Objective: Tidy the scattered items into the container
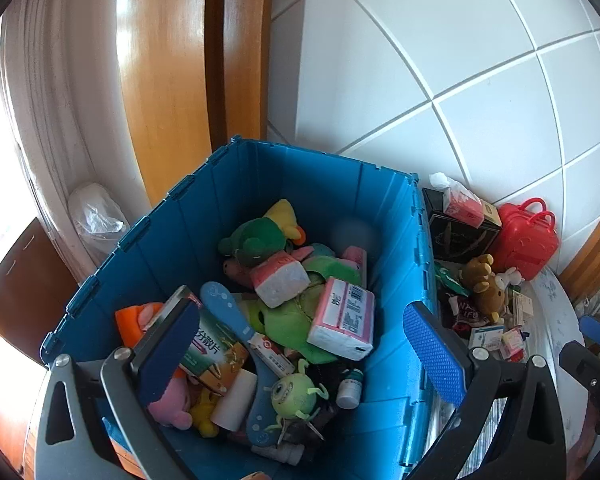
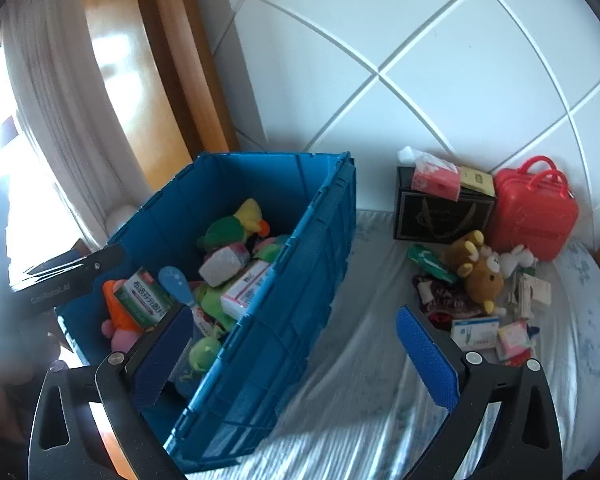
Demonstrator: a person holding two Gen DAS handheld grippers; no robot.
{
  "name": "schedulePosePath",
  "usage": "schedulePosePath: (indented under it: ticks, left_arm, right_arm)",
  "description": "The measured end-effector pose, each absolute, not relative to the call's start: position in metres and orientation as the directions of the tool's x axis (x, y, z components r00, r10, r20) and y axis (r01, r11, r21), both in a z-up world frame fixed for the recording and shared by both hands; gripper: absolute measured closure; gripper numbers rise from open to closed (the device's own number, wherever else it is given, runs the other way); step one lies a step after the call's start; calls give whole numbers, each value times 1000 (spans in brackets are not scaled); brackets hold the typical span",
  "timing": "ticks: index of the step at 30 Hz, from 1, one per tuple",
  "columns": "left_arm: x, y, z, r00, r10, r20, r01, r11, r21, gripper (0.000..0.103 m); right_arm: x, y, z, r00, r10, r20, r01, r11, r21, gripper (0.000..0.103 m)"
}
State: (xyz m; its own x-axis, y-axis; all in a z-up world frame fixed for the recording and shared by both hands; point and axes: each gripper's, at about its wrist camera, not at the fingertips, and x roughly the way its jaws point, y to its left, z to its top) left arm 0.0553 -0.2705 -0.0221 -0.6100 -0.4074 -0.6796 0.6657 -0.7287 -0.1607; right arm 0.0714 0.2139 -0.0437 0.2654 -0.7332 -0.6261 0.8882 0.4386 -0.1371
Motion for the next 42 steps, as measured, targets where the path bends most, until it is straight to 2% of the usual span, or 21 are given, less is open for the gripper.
schedulePosePath:
  ticks: [23, 42]
  left_arm:
    - [22, -127, 1, -627, -342, -700, 561, -822, -101, 0]
    - [22, -79, 11, -645, -310, -699, 536, -836, -123, 0]
  right_arm:
    - [-96, 265, -11, 106, -793, -600, 963, 233, -138, 0]
    - [-144, 289, -3, 68, -796, -602, 971, 192, -144, 0]
